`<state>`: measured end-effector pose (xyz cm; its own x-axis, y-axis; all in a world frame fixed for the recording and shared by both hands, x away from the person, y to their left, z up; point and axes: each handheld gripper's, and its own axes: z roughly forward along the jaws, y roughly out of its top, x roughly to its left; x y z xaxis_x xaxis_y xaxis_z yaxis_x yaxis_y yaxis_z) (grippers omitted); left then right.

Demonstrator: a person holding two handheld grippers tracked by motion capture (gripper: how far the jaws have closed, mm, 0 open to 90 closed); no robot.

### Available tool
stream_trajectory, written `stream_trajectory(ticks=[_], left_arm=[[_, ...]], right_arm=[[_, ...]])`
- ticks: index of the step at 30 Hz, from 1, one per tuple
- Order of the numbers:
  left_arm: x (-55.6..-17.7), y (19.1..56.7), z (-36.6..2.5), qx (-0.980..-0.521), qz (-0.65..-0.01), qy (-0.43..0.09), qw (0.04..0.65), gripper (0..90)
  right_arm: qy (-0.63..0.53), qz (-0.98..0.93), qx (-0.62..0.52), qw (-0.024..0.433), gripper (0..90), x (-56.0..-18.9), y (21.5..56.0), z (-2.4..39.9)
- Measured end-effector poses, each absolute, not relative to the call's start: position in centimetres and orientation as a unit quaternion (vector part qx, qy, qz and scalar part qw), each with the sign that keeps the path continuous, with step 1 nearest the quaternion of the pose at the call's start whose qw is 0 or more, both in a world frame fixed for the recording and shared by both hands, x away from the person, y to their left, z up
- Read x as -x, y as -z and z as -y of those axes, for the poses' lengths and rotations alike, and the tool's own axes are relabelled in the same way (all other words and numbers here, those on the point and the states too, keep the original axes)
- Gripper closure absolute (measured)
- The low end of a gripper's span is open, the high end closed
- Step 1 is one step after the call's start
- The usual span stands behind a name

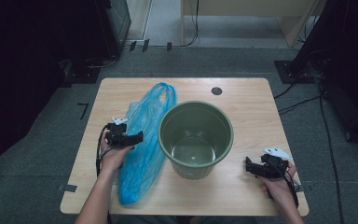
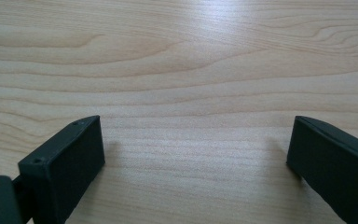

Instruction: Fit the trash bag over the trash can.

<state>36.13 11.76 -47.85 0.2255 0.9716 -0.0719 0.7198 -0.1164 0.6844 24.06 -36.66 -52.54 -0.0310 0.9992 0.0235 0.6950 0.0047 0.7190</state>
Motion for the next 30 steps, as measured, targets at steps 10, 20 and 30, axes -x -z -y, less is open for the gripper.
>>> stream_trajectory(ticks=[10,20,30], left_arm=[[-36.1,48.4,-9.5,-0.725,-0.582,-0.161,0.332,12.6],[-35.3,49.3,-7.4,-0.753,-0.554,-0.188,0.301,10.9],[-36.0,48.1,-9.2,-0.727,-0.569,-0.231,0.306,10.7]], right_arm=[[-0.287,-0.657,-0.645,0.265,3.7,-24.1,52.5,36.6],[-0.287,-0.656,-0.646,0.265,3.8,-24.1,52.5,36.6],[-0.287,-0.655,-0.647,0.264,3.8,-24.0,52.5,36.6]])
